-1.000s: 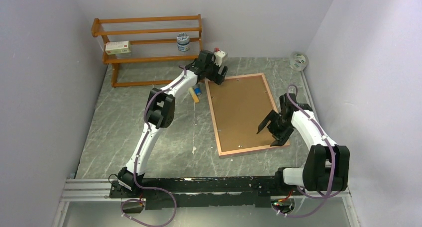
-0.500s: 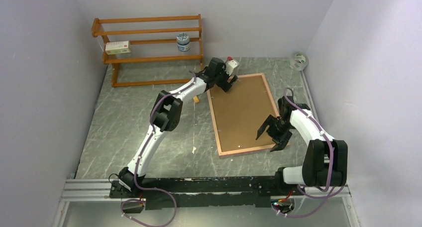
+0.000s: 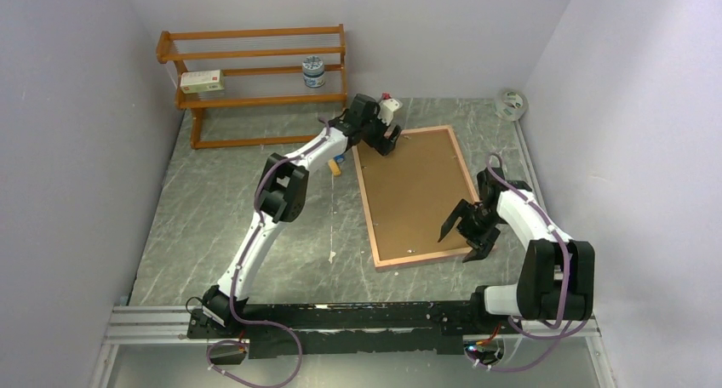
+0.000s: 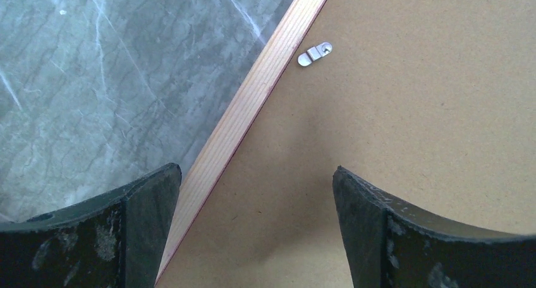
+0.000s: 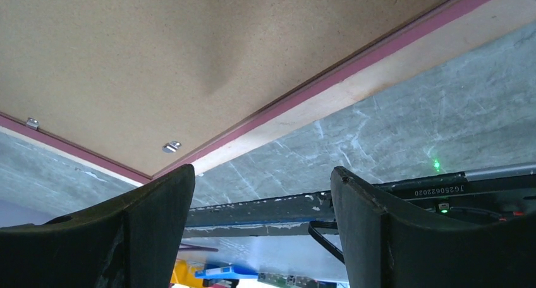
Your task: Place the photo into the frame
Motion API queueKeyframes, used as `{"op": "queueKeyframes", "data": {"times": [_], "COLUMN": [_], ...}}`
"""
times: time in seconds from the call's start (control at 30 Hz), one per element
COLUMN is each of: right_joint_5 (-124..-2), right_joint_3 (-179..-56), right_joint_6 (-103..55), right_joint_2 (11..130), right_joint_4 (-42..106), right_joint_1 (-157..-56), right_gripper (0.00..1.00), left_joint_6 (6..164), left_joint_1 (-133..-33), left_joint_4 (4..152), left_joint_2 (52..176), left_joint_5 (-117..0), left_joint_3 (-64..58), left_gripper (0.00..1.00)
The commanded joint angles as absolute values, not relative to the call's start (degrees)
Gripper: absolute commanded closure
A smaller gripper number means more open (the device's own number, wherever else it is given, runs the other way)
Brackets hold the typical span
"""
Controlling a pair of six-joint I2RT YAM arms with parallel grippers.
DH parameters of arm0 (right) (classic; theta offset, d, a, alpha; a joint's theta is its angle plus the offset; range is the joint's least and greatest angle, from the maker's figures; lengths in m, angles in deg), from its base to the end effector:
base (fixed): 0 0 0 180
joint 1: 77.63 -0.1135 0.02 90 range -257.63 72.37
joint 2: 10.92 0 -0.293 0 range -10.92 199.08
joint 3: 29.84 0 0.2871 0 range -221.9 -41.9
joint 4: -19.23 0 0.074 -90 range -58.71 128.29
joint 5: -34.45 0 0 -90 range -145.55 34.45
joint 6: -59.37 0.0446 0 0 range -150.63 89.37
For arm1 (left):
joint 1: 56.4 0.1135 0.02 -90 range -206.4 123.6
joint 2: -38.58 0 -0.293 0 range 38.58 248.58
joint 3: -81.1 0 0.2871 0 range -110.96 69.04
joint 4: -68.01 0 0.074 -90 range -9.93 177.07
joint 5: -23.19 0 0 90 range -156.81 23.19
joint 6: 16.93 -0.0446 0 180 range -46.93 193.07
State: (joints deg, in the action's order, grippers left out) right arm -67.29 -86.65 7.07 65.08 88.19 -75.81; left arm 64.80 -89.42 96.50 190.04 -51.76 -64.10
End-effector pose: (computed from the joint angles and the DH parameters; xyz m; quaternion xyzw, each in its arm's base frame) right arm 0.2242 0.0020 0.1858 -0.3347 -0.9366 -0.1022 0.0162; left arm 0.5462 -0.3688 0.1555 0.3665 0.8006 -0.2118 0.4241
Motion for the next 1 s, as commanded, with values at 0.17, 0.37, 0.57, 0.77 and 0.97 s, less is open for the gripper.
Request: {"op": "queueKeyframes", "data": {"times": [0.17, 0.37, 0.57, 0.77, 0.97], "right_joint_5": [-68.28, -67.69, -66.17, -64.21, -65.67], "right_joint_3": [-83.21, -80.56, -81.85, -87.01, -89.78], "right_joint_6": [7.08, 9.79, 9.59, 9.83, 10.34], "right_joint_2": [63.18, 62.22, 62.29, 64.75, 63.0], "right_joint_4": [77.82, 70.87, 64.7, 61.93, 61.92], "right_joint_1": [-72.89, -70.09, -65.54, -62.7, -62.41], "right_gripper": [0.18, 0.19, 0.2, 0.2, 0.21], "left_joint_6": [72.65, 75.55, 76.14, 77.19, 78.03], "left_joint_1": [-90.11, -90.14, -90.24, -90.45, -90.5], "left_joint_4": [108.78, 109.47, 109.47, 110.16, 111.04], "left_joint_2": [187.17, 184.88, 180.39, 174.79, 172.18], "left_joint_5": [-40.14, -37.49, -38.09, -36.93, -42.27], "left_joint_3": [-58.18, -54.08, -46.91, -38.73, -35.06], "left_gripper": [0.14, 0.19, 0.24, 0.27, 0.28]}}
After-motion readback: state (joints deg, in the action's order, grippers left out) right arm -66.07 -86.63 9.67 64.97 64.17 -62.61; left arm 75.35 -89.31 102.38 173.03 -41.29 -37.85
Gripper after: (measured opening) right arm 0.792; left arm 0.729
